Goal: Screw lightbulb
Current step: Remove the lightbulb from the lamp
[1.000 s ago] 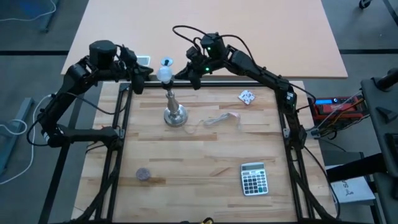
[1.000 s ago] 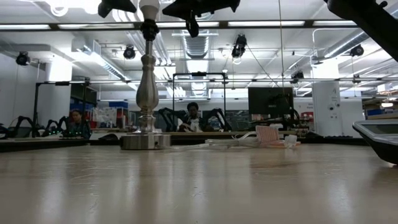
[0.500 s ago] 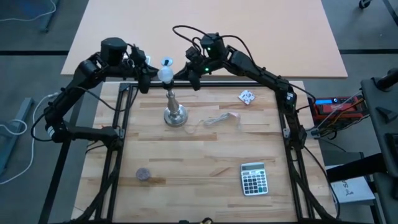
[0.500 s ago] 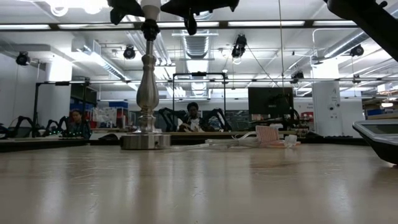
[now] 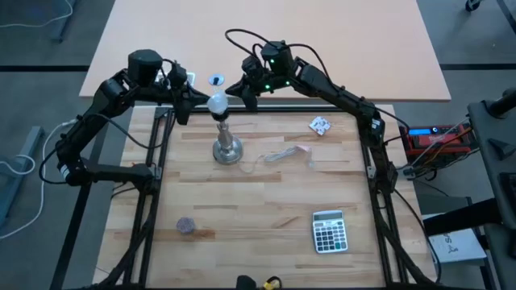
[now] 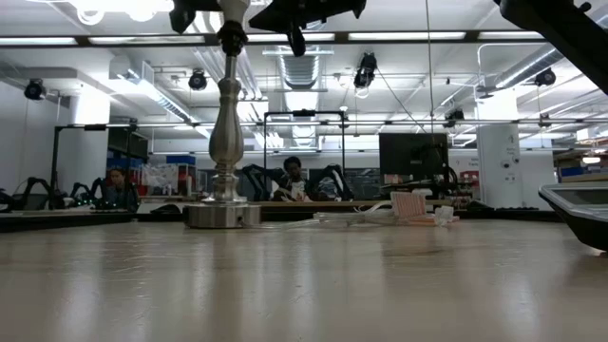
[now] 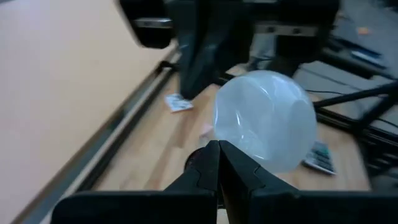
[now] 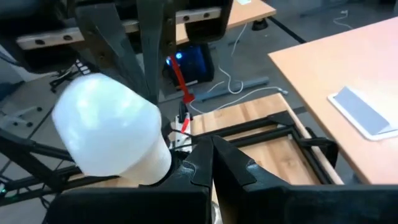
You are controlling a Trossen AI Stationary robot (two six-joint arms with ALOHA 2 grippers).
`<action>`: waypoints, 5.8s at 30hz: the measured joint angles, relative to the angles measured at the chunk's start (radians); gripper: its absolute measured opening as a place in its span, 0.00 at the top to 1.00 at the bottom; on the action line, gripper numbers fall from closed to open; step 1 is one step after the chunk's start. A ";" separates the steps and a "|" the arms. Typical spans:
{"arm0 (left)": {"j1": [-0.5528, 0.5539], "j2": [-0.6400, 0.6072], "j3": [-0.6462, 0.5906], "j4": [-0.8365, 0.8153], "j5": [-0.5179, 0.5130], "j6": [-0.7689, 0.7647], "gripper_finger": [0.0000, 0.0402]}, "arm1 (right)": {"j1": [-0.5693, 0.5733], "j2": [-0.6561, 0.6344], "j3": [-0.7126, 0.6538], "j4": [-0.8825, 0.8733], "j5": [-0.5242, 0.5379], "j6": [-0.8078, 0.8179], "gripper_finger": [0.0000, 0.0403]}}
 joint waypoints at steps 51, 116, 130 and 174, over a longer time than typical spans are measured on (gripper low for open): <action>0.001 0.009 0.001 0.003 -0.237 -0.074 1.00 | 0.005 0.040 0.001 0.162 -0.249 0.077 1.00; 0.000 0.026 0.001 0.072 -0.305 -0.004 1.00 | 0.006 0.004 0.003 0.111 -0.197 0.082 1.00; 0.000 0.006 0.001 0.072 -0.230 -0.066 1.00 | 0.006 0.005 0.003 0.107 -0.093 0.053 1.00; -0.002 -0.039 0.001 0.071 -0.340 -0.072 1.00 | -0.032 -0.002 0.005 0.121 -0.197 0.073 1.00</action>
